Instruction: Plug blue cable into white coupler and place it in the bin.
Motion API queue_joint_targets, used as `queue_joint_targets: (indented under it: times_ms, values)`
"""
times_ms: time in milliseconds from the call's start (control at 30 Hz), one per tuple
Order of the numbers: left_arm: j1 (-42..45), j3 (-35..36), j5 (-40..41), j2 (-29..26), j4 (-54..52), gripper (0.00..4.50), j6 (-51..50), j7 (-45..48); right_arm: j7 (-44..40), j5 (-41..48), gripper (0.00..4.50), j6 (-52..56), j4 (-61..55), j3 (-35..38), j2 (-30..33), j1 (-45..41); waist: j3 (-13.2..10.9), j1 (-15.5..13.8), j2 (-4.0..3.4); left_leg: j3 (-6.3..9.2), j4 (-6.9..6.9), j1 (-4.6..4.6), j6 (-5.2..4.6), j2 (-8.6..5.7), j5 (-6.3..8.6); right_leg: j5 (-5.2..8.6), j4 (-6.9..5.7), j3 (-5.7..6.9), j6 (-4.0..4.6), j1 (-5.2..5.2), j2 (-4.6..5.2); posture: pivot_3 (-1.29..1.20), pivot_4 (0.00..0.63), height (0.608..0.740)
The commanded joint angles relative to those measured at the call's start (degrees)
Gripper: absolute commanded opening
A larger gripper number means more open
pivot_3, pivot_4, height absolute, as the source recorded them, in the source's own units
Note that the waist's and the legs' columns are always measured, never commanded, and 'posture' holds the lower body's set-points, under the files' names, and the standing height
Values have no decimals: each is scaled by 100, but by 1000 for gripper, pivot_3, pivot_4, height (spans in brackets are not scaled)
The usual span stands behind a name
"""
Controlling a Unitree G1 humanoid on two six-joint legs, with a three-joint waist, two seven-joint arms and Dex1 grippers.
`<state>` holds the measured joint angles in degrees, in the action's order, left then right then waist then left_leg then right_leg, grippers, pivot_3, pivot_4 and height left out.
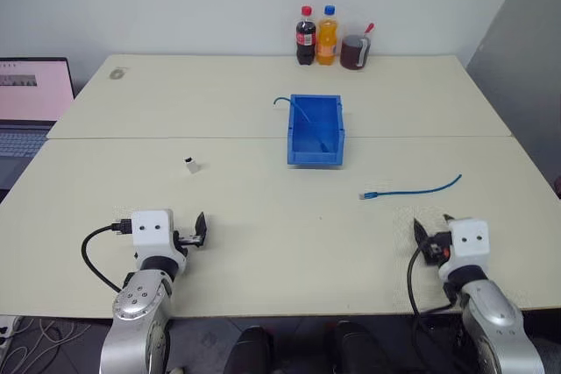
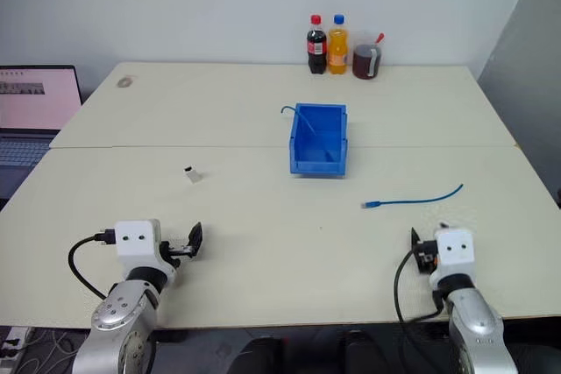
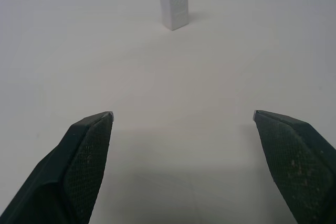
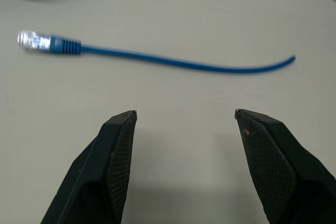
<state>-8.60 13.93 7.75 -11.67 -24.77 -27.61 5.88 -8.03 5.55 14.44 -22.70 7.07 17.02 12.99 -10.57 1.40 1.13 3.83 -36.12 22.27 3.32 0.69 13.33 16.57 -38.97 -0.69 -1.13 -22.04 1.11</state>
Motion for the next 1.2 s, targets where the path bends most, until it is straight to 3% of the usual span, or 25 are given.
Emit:
queue_joint_targets:
  times_ms: [33, 500, 767, 967, 1200]
  values:
    - [98, 16, 8, -98, -140, 4500, 34, 44, -46, -49, 3179, -95, -26, 57, 6, -43, 3, -6, 4, -2, 0, 0, 0, 0, 0, 0, 0, 0, -1, 0, -1, 0, 150, 740]
    - [132, -124, 196, -233, -167, 4500, -3, 454, -92, -119, 3179, -142, -104, 105, -16, 13, 3, 4, 5, -41, 2, 11, 4, 1, 4, 0, 1, -29, -11, -16, 1, 0, 150, 740]
    - [786, -783, 570, -1236, 9, 4500, 30, 2064, -596, 17, 3179, -33, -20, 98, 334, -340, 3, 9, 4, -51, 2, 10, 4, 0, 3, -1, 2, -30, -12, -16, -2, 0, 150, 740]
    - [1865, -1693, 673, -2284, 749, 4500, 829, 4155, -2329, 855, 3179, 124, 648, -64, 1134, -1397, 3, 33, 4, -71, 0, -7, 2, -15, 2, -10, 0, -28, -17, -11, -10, 0, 150, 740]
    - [2779, -2321, 417, -2499, 2055, 4500, 2397, 5529, -4785, 1002, 3179, -418, 2851, -755, 2038, -3276, -5, 49, 7, -84, 5, -10, -1, -11, 4, -10, 6, -34, -13, -13, -19, 0, 150, 740]
